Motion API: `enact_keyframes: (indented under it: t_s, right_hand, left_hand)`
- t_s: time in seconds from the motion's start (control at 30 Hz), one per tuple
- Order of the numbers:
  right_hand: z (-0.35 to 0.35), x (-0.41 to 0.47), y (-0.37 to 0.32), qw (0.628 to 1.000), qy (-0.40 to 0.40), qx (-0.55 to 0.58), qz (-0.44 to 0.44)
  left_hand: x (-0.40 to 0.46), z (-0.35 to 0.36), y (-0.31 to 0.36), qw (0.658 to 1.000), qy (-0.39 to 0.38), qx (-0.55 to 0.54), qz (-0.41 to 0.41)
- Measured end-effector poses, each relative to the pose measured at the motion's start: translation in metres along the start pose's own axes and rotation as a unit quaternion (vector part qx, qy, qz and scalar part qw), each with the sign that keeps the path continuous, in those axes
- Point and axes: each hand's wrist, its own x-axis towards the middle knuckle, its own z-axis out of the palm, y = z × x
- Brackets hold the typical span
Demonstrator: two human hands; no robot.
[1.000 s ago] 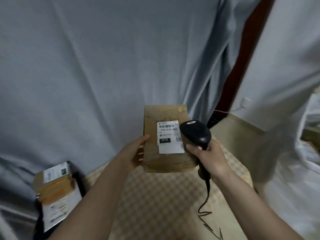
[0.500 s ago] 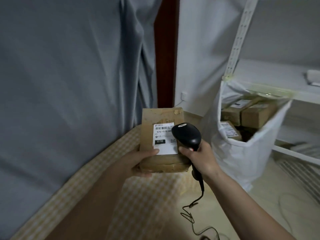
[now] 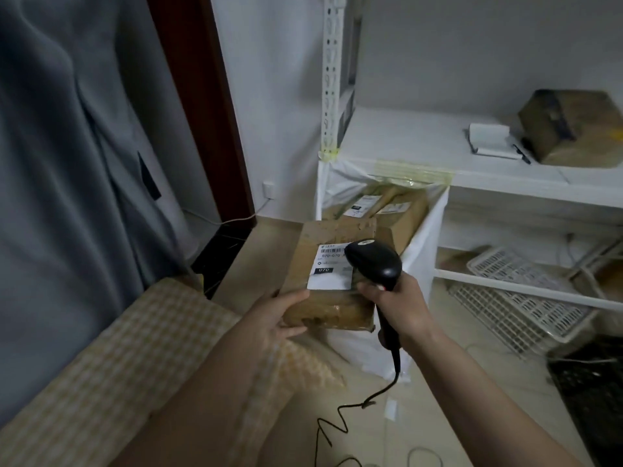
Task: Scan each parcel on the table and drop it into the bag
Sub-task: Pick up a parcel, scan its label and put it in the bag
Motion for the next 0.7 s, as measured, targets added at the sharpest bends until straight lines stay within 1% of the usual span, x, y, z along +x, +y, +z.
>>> enact_keyframes:
  t_s: [0.13, 0.33, 0.5, 0.63, 0.7]
  right_hand:
    - [-0.021, 0.040, -0.004, 0.999, 0.025, 0.019, 0.019]
    - [-0.034, 0.103, -0.011, 0.997, 0.066, 0.017, 0.026]
    - [-0.040, 0.161, -0.023, 0.996, 0.078, 0.026, 0.041]
    - [-0.033, 0.210, -0.027, 0.995, 0.082, 0.024, 0.050]
    - [-0.024, 0.232, -0.026, 0.994, 0.079, 0.018, 0.069]
  left_hand:
    - [0.036, 0.031, 0.012, 0.999, -0.004, -0.033, -0.009]
    - [0.094, 0.074, 0.053, 0.999, -0.032, -0.026, -0.026]
    - [0.143, 0.105, 0.089, 0.994, -0.066, -0.041, -0.072]
    - [0.196, 0.118, 0.108, 0.987, -0.054, -0.099, -0.115]
    - [0.222, 0.122, 0.115, 0.983, -0.042, -0.120, -0.132]
